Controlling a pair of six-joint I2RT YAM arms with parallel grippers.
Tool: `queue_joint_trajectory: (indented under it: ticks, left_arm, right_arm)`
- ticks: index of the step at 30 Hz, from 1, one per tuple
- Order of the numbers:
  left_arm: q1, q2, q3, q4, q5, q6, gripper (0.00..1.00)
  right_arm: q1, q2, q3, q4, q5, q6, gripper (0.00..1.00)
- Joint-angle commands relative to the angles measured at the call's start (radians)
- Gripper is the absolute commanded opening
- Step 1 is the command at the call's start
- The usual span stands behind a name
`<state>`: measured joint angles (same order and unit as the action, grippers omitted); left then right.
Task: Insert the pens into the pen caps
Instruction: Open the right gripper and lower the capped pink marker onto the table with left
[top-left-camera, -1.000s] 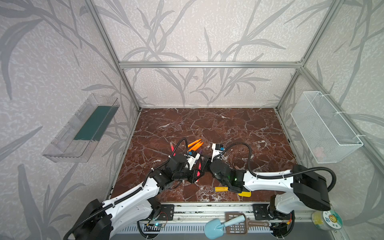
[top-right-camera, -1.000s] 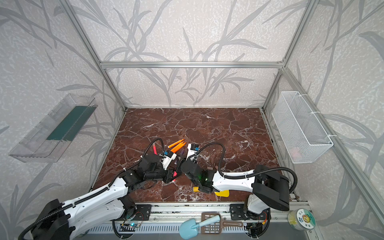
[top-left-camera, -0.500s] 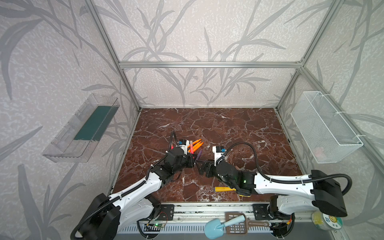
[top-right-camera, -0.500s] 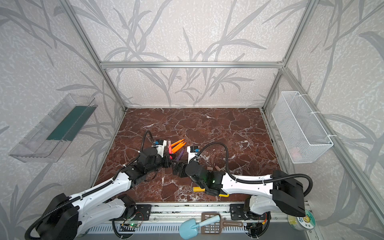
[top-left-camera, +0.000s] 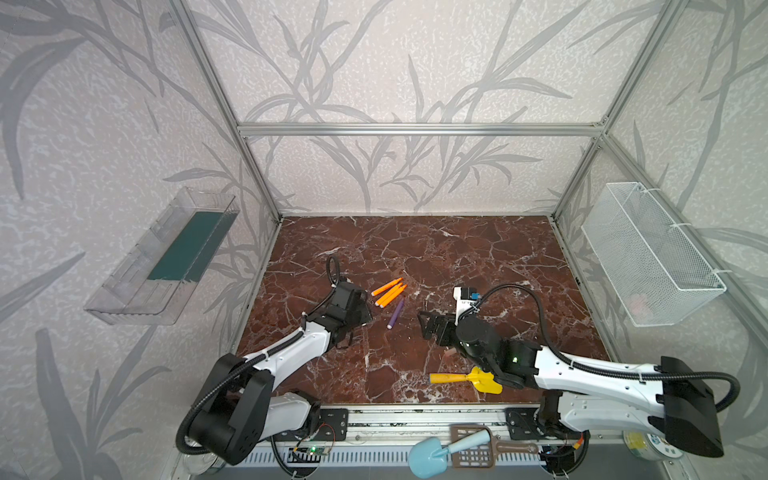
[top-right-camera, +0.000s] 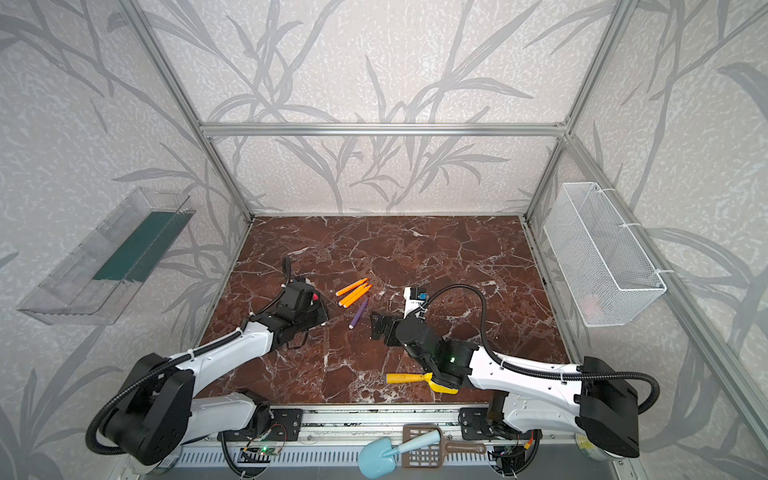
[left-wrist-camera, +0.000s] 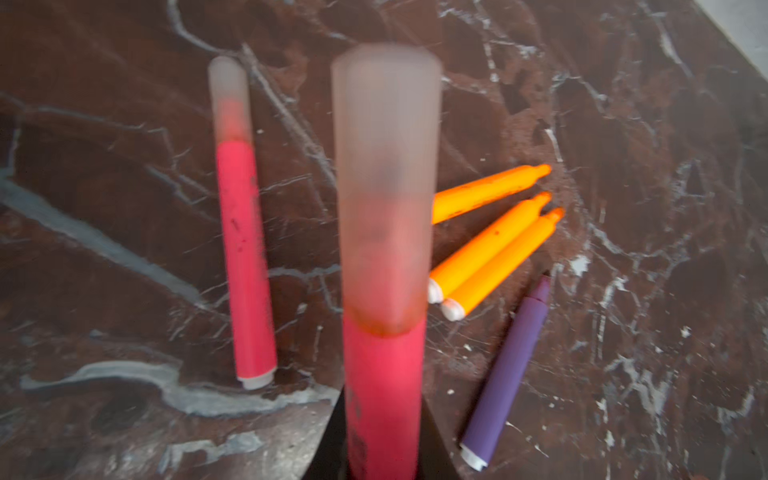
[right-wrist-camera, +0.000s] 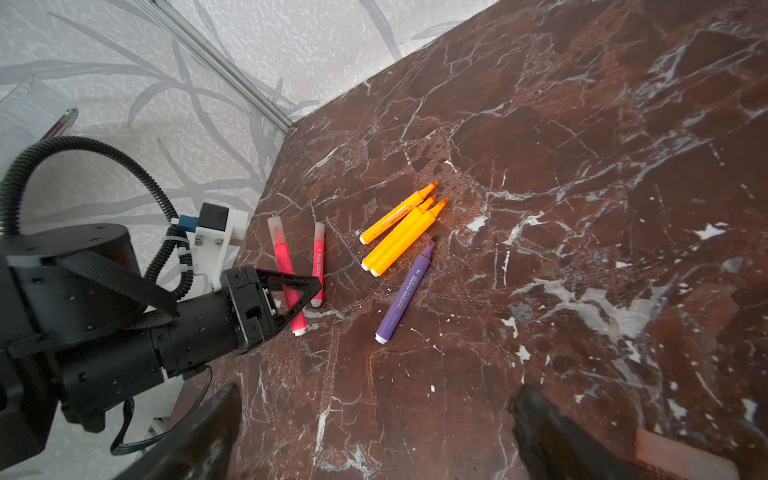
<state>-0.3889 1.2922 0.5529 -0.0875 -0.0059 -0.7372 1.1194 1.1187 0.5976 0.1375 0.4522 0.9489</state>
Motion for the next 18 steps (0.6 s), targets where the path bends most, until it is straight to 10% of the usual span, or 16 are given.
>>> queue_joint_trajectory:
  ticks: [1, 18]
  left_arm:
    - [0.025, 0.056, 0.049, -0.053, 0.026, -0.017, 0.00]
    - [0.048, 0.379, 0.293, -0.339, 0.018, 0.022, 0.00]
  right_arm:
    - [-0.002, -0.019, -0.012, -0.027, 0.033, -0.005, 0.99]
    - [-0.010, -0.001, -0.020, -0.019, 0.000, -0.007, 0.99]
